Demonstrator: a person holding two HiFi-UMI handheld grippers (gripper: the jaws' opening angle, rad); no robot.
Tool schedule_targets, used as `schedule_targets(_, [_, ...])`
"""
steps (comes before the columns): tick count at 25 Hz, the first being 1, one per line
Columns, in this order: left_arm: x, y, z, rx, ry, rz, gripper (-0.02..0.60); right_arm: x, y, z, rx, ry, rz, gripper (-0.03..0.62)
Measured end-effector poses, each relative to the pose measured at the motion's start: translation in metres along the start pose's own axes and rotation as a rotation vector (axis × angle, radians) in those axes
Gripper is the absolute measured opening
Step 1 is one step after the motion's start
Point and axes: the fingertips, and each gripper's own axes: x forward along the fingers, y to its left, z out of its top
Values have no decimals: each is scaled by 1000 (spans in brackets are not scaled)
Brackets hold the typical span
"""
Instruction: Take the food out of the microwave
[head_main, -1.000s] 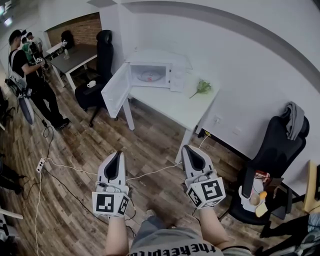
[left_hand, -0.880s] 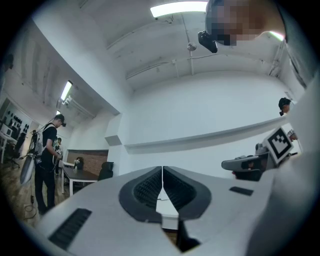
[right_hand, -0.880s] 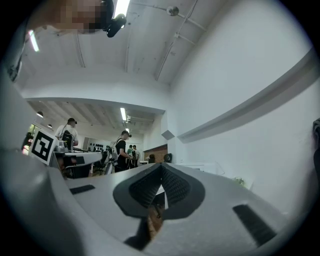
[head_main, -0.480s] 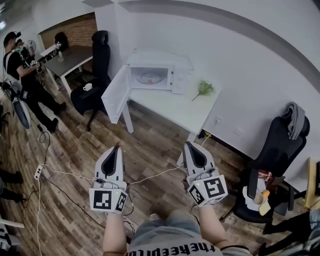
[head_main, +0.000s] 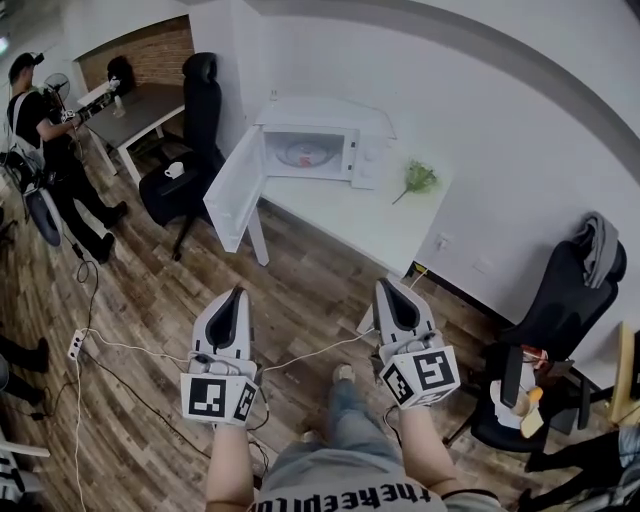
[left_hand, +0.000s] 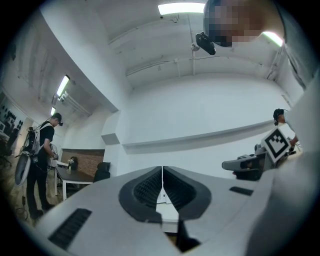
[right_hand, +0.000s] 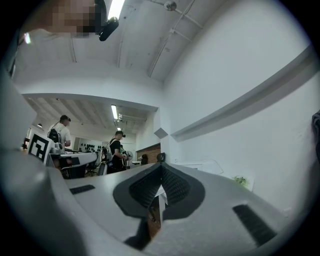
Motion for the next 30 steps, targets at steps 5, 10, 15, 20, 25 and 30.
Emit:
schedule_targets(5, [33, 22, -9, -1, 2, 34, 9, 44, -17, -5, 7, -5, 20, 3])
schedule_targets(10, [81, 37, -18, 4, -3, 60, 9, 95, -39, -8, -1, -4, 56, 3])
schedule_targets(15, [132, 40, -26, 10, -7, 66, 9, 141, -69, -5, -7, -9, 82, 3])
schedule_targets(20, [178, 42, -32, 23, -7, 79, 9, 182, -99, -2, -10, -13, 109, 3])
schedule_targets(25, [218, 45, -36, 35, -19, 113, 9, 218, -127, -2, -7, -21, 142, 3])
schedule_targets(30, [252, 47, -44, 44, -27, 151, 9, 248, -151, -8, -4, -22, 178, 3])
